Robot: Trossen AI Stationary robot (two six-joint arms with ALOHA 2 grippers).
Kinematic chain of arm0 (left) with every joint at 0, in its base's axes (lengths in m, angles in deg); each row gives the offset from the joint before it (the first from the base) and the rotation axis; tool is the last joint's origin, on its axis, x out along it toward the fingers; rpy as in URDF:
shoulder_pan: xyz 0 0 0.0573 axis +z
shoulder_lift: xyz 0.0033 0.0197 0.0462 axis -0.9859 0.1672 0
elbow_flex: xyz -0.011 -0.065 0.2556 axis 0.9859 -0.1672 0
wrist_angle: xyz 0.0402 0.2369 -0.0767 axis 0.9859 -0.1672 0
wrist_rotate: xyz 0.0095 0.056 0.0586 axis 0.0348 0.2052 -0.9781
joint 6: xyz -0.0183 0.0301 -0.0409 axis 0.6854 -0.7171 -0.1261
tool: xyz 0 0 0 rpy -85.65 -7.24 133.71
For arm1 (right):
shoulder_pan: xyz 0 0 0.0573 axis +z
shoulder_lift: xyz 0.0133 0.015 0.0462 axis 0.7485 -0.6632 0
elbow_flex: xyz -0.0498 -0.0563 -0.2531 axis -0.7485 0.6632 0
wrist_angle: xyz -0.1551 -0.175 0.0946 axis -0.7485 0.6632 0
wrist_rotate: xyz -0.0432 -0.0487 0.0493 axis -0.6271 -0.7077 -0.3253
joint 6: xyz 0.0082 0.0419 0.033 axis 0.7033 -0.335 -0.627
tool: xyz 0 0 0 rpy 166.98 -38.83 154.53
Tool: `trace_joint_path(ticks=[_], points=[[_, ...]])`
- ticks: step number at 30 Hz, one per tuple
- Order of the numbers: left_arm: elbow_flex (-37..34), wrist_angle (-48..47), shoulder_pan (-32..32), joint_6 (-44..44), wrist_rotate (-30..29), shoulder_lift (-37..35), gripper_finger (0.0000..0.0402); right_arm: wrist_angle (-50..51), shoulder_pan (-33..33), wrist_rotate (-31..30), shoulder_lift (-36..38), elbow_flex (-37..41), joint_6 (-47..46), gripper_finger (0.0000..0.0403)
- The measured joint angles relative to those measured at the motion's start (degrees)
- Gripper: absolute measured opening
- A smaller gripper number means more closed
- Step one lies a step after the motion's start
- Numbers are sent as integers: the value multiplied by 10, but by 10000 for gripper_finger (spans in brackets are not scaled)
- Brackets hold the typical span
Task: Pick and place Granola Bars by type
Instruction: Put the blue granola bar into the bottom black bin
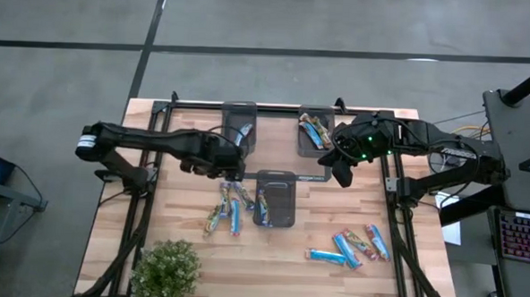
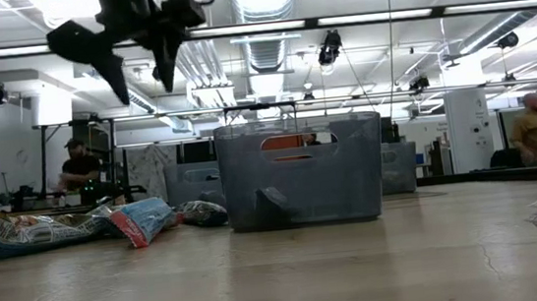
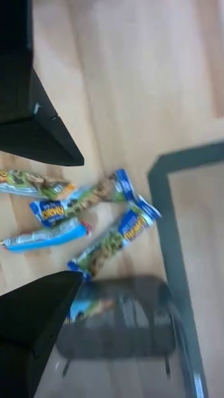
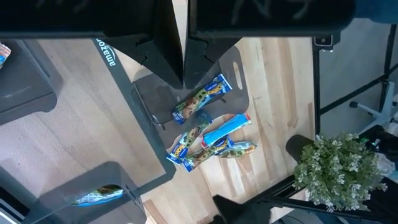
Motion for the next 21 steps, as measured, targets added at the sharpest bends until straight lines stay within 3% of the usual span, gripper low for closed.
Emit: trace_joint_path(ticks=[9,17,21], points=[[-57,43,-1,63,46,19,272,0,0,-1,0,0,10,9],[-130,187,-1,82,69,19,272,0,0,-1,0,0,17,9],[-158,215,-1,91,79,19,272,0,0,-1,0,0,17,9]])
